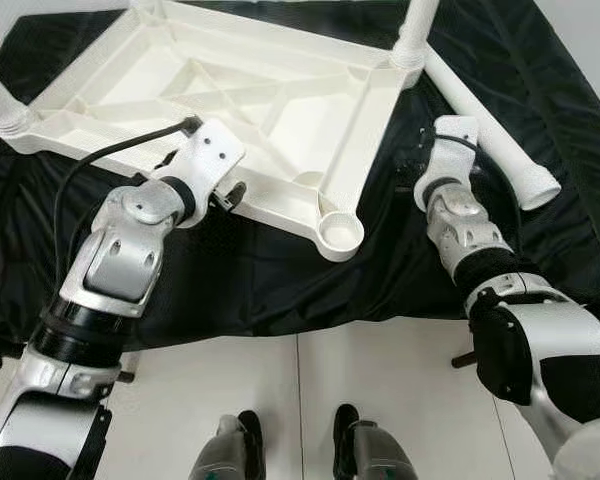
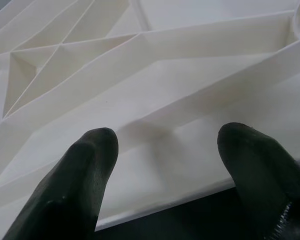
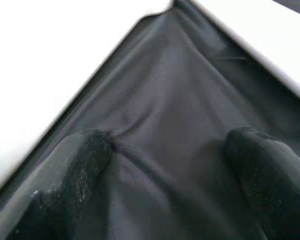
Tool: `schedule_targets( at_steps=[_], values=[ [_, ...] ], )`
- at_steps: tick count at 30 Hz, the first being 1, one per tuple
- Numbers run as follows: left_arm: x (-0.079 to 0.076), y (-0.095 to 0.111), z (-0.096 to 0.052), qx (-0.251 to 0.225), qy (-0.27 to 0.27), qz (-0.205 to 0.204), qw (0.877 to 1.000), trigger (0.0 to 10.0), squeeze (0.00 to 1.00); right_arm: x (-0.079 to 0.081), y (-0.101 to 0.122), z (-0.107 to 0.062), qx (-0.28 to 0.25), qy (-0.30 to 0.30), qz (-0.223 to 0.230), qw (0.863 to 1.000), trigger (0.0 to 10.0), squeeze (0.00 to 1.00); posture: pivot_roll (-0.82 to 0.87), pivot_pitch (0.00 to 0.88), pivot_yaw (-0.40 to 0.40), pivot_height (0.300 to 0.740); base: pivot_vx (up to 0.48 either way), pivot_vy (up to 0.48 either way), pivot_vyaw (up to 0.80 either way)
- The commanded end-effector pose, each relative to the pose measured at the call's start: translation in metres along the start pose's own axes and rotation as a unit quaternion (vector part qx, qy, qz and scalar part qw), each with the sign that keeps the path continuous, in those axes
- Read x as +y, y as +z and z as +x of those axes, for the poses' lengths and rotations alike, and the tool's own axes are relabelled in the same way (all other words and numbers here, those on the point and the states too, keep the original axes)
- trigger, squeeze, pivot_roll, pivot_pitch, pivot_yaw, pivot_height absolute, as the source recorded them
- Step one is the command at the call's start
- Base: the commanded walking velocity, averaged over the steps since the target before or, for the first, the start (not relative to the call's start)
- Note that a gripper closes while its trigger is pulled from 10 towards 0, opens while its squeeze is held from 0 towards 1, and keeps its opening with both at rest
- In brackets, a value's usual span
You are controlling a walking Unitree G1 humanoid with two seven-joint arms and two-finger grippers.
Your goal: Building children table
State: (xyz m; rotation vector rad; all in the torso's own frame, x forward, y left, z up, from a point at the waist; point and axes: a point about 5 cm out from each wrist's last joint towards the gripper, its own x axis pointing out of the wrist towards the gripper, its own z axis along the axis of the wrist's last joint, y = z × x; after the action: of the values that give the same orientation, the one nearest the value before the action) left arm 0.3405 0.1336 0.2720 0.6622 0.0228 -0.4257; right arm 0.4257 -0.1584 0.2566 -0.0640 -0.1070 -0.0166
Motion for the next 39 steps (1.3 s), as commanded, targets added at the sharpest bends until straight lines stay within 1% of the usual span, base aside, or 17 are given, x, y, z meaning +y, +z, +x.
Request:
schedule_targets(
  at_steps=[1, 3, 6, 9, 10, 14, 19, 24, 27, 29, 30, 31, 33, 34, 37, 38, 39],
  values=[
    [-0.024, -0.019, 0.004, 0.044, -0.059, -0.011, 0.997, 10.0, 0.00, 0.012, -0.014, -0.002, 0.035, 0.029, 0.000, 0.999, 10.0, 0.00, 0.10, 0.410, 0.045, 0.740, 0.000, 0.000, 0.00],
    [-0.029, -0.016, 0.003, 0.040, -0.065, -0.013, 0.997, 10.0, 0.00, 0.019, -0.013, -0.001, 0.036, 0.054, 0.005, 0.998, 10.0, 0.00, 0.10, 0.411, 0.044, 0.740, 0.000, 0.000, 0.00],
    [-0.031, -0.015, 0.002, 0.039, -0.066, -0.016, 0.997, 10.0, 0.00, 0.024, -0.011, -0.001, 0.032, 0.071, 0.007, 0.997, 10.0, 0.00, 0.10, 0.410, 0.045, 0.740, 0.000, 0.000, 0.00],
    [-0.036, -0.011, 0.001, 0.035, -0.072, -0.020, 0.997, 10.0, 0.00, 0.040, -0.006, -0.002, 0.021, 0.133, 0.019, 0.991, 10.0, 0.00, 0.10, 0.408, 0.046, 0.740, 0.000, 0.000, 0.00],
    [-0.036, -0.011, 0.001, 0.035, -0.072, -0.020, 0.997, 10.0, 0.00, 0.040, -0.006, -0.002, 0.021, 0.133, 0.019, 0.991, 10.0, 0.00, 0.10, 0.408, 0.046, 0.740, 0.000, 0.000, 0.00],
    [-0.040, -0.005, 0.000, 0.026, -0.077, -0.022, 0.996, 10.0, 0.00, 0.052, -0.001, -0.003, 0.004, 0.177, 0.013, 0.984, 10.0, 0.00, 0.09, 0.401, 0.048, 0.740, 0.000, 0.000, 0.00],
    [-0.042, -0.002, -0.001, 0.023, -0.081, -0.022, 0.996, 10.0, 0.00, 0.056, 0.005, -0.003, -0.007, 0.187, 0.020, 0.982, 10.0, 0.00, 0.09, 0.394, 0.047, 0.740, 0.000, 0.000, 0.00],
    [-0.042, -0.001, -0.001, 0.022, -0.080, -0.020, 0.996, 10.0, 0.00, 0.060, 0.010, -0.003, -0.018, 0.198, 0.014, 0.980, 10.0, 0.00, 0.09, 0.389, 0.045, 0.740, 0.000, 0.000, 0.00],
    [-0.043, 0.000, -0.003, 0.020, -0.082, -0.021, 0.996, 10.0, 0.00, 0.074, 0.012, -0.005, -0.022, 0.245, 0.021, 0.969, 10.0, 0.00, 0.09, 0.378, 0.040, 0.740, 0.000, 0.000, 0.00],
    [-0.043, 0.000, -0.003, 0.020, -0.082, -0.021, 0.996, 10.0, 0.00, 0.074, 0.012, -0.005, -0.022, 0.245, 0.021, 0.969, 10.0, 0.00, 0.09, 0.378, 0.040, 0.740, 0.000, 0.000, 0.00],
    [-0.044, 0.000, -0.003, 0.020, -0.082, -0.023, 0.996, 10.0, 0.00, 0.078, 0.011, -0.007, -0.022, 0.261, 0.021, 0.965, 10.0, 0.00, 0.09, 0.375, 0.039, 0.740, 0.000, 0.000, 0.00],
    [-0.044, 0.000, -0.003, 0.020, -0.082, -0.023, 0.996, 10.0, 0.00, 0.078, 0.011, -0.007, -0.022, 0.261, 0.021, 0.965, 10.0, 0.00, 0.09, 0.375, 0.039, 0.740, 0.000, 0.000, 0.00],
    [-0.044, 0.000, -0.004, 0.020, -0.082, -0.024, 0.996, 10.0, 0.00, 0.088, 0.010, -0.010, -0.022, 0.302, 0.013, 0.953, 10.0, 0.00, 0.09, 0.372, 0.037, 0.740, 0.000, 0.000, 0.00],
    [-0.044, 0.000, -0.004, 0.020, -0.082, -0.024, 0.996, 10.0, 0.00, 0.088, 0.010, -0.010, -0.022, 0.302, 0.013, 0.953, 10.0, 0.00, 0.09, 0.372, 0.037, 0.740, 0.000, 0.000, 0.00],
    [-0.045, 0.001, -0.004, 0.019, -0.084, -0.026, 0.996, 10.0, 0.00, 0.103, 0.008, -0.016, -0.023, 0.366, 0.007, 0.930, 10.0, 0.00, 0.09, 0.375, 0.037, 0.740, 0.000, 0.000, 0.00],
    [-0.045, 0.001, -0.004, 0.019, -0.084, -0.026, 0.996, 10.0, 0.00, 0.103, 0.008, -0.016, -0.023, 0.366, 0.007, 0.930, 10.0, 0.00, 0.09, 0.375, 0.037, 0.740, 0.000, 0.000, 0.00],
    [-0.046, 0.002, -0.004, 0.018, -0.084, -0.027, 0.996, 10.0, 0.00, 0.105, 0.009, -0.018, -0.026, 0.378, 0.006, 0.925, 10.0, 0.00, 0.09, 0.375, 0.037, 0.740, 0.000, 0.000, 0.00]
  ],
)
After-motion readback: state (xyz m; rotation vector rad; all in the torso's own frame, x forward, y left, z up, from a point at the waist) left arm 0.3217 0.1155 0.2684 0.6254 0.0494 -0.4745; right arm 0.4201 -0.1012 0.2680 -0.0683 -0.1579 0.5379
